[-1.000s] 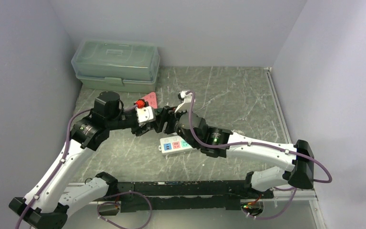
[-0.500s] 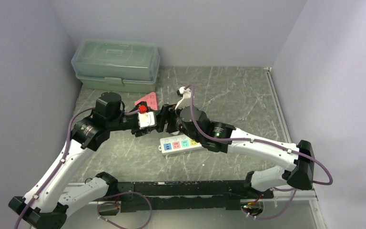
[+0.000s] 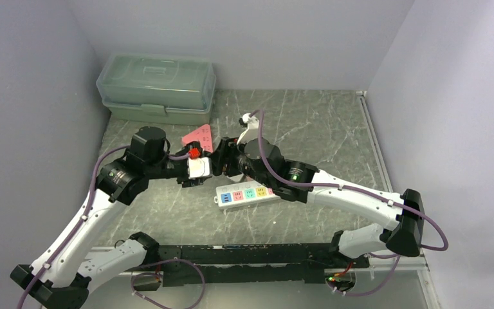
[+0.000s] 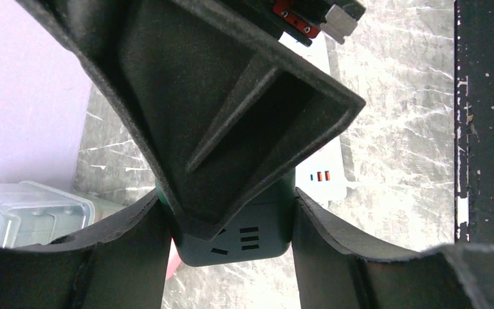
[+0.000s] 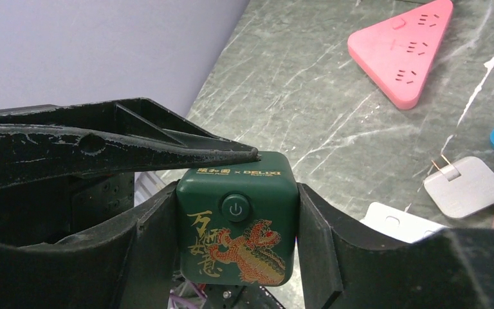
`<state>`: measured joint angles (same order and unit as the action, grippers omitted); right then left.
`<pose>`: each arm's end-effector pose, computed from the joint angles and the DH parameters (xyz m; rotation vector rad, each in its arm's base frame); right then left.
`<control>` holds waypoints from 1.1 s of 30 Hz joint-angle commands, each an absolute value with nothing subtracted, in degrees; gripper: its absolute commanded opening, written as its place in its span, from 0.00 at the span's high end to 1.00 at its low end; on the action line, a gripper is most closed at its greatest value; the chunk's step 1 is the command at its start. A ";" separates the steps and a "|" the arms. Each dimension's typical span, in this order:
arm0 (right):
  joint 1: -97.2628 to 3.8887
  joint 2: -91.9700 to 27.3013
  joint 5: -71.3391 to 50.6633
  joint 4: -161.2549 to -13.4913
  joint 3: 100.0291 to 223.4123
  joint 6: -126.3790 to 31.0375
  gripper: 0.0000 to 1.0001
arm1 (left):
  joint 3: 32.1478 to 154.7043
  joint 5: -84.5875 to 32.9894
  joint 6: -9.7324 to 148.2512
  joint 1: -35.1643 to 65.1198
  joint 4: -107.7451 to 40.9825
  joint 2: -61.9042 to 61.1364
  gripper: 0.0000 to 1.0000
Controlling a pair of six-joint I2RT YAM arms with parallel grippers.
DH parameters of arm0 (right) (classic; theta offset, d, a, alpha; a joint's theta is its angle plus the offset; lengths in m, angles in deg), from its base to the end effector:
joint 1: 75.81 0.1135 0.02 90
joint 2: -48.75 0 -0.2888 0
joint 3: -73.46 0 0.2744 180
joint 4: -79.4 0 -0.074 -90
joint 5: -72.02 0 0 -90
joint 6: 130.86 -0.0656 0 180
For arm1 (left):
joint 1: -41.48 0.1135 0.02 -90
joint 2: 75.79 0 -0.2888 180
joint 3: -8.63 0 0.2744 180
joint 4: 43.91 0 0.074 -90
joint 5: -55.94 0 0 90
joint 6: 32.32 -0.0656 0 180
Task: Insert the plug
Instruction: Insert the plug into the socket.
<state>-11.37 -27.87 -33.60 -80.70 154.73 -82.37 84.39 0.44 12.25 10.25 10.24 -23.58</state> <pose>0.1708 0.3163 0.3806 -0.1872 1.9498 1.0272 0.1559 -0.1380 0.3862 1.5220 1.3526 -0.4764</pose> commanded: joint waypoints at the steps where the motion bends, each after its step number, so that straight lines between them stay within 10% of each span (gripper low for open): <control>1: -12.43 -27.57 -30.32 -80.58 157.28 -82.30 0.51 | 85.38 0.47 9.84 10.01 7.99 -25.59 1.00; 5: -12.62 -27.36 -29.18 -79.41 156.79 -82.29 0.77 | 85.46 -0.19 9.95 9.98 6.79 -25.60 1.00; 6: -12.69 -27.28 -29.26 -79.13 156.68 -82.14 0.85 | 85.62 -0.20 10.17 9.96 6.80 -25.42 0.88; 9: -12.80 -27.08 -31.40 -75.91 157.02 -80.72 1.00 | 85.84 -0.62 11.73 9.93 7.40 -24.90 0.12; 10: -12.80 -26.91 -32.51 -74.50 157.16 -80.03 1.00 | 85.95 -1.25 12.56 9.93 7.89 -24.68 0.07; 33: -11.50 -29.96 -46.06 -66.21 146.78 -81.66 1.00 | 75.77 -19.50 42.54 21.80 12.27 -17.90 0.00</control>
<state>-11.94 -28.83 -43.63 -64.42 145.35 -80.49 74.82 -20.02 39.86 17.10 12.78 -20.35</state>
